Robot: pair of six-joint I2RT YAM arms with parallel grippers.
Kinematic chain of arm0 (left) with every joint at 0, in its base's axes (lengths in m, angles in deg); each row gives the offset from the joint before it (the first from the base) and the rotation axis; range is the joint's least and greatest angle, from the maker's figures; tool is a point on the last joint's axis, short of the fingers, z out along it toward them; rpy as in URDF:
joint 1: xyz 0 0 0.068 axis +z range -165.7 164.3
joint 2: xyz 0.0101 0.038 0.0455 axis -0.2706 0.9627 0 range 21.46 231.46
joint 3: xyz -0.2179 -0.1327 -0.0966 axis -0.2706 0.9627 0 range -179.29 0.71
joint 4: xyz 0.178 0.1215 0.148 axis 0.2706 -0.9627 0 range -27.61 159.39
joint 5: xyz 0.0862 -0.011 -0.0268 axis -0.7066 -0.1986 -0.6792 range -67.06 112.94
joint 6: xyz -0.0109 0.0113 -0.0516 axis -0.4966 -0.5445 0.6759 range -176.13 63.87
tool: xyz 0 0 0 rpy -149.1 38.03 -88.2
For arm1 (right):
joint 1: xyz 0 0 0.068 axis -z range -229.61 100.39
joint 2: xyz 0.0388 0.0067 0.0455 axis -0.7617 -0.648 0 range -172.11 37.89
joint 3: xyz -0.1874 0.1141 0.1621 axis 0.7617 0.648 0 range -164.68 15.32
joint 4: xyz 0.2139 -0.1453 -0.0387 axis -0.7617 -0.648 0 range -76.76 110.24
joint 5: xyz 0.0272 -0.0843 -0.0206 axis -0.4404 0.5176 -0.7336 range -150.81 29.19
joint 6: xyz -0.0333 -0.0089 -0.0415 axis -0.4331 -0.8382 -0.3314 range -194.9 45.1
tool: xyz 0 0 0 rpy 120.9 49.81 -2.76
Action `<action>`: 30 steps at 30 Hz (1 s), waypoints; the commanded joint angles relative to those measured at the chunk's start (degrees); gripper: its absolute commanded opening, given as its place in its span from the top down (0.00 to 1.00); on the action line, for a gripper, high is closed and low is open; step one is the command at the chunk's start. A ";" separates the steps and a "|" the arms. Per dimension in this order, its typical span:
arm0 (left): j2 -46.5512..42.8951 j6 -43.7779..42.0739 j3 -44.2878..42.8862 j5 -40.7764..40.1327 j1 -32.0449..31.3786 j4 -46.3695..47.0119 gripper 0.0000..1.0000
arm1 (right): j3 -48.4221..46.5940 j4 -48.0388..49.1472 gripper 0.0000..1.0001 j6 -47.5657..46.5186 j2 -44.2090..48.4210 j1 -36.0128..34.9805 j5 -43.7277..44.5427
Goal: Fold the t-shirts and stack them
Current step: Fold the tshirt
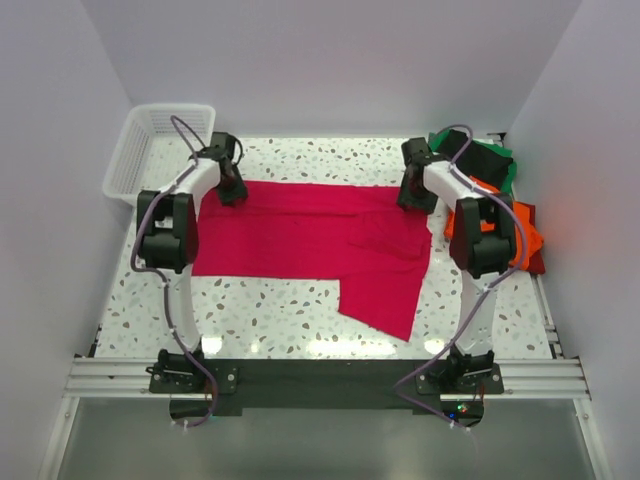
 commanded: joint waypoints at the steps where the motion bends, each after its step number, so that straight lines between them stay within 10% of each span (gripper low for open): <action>1: -11.96 -1.55 4.84 -2.12 1.50 4.24 0.61 | 2.85 0.78 0.42 -2.05 10.97 0.70 3.49; 30: -61.83 15.59 58.19 -2.49 9.29 1.88 0.60 | 49.52 1.14 0.44 6.64 57.82 -13.45 -8.28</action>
